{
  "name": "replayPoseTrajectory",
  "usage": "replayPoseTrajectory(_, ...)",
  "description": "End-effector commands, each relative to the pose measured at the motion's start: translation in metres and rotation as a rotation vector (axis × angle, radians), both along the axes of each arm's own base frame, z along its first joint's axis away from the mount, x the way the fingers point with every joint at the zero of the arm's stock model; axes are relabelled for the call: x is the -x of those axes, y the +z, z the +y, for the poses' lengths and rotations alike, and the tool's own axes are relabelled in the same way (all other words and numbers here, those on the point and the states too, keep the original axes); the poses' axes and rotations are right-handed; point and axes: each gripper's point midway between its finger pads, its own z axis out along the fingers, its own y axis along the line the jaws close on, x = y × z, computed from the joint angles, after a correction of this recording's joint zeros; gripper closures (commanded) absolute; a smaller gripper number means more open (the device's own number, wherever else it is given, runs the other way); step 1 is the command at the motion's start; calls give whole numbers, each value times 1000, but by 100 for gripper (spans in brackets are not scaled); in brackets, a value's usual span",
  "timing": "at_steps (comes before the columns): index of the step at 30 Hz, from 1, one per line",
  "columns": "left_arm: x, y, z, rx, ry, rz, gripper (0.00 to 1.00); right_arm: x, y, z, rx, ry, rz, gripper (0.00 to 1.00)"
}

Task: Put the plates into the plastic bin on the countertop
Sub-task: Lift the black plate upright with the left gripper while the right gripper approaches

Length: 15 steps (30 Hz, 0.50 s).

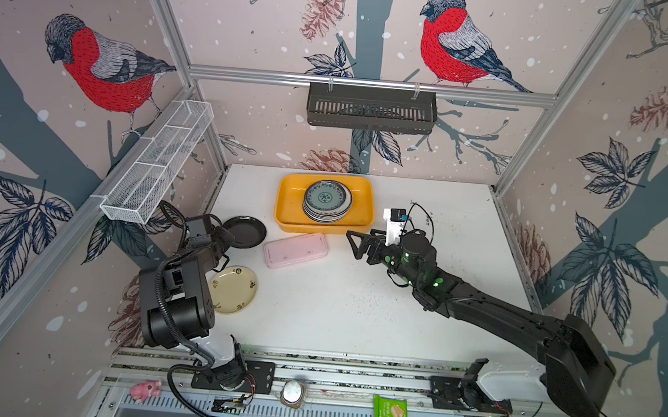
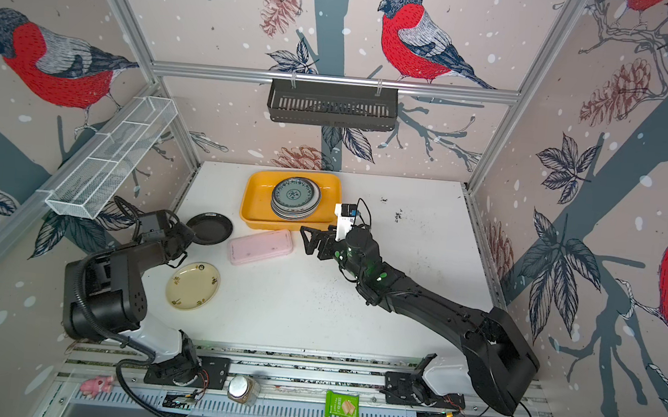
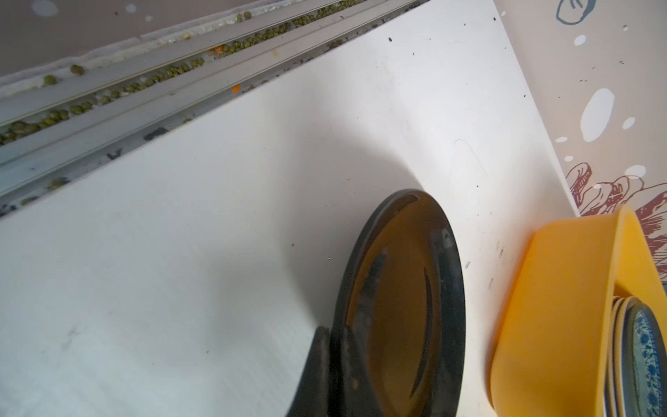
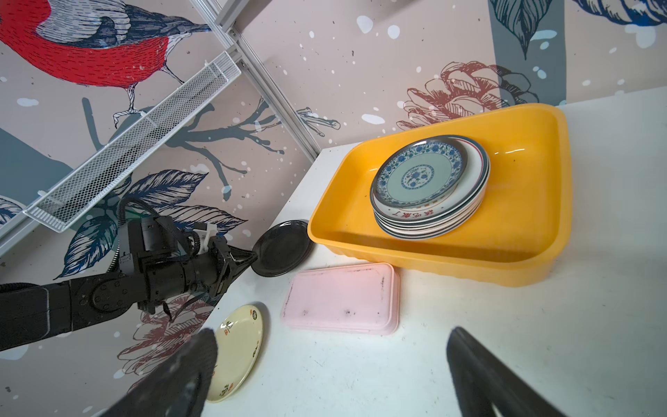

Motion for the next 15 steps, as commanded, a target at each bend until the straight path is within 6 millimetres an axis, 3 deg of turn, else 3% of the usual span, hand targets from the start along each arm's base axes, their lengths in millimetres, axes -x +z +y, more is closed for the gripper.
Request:
replayPoseTrajectory(1,-7,13,-1,-5,-6,-15,98,-2,11,-3,-35,-22,-29,0)
replayPoseTrajectory(6,-15,30,-9,-89,-32,11,100,-1,12,-4,-36,-22,-30,0)
replayPoseTrajectory(15,-21,84,-9,-266,-29,18,100,0,15,-5,-38,-27,-30,0)
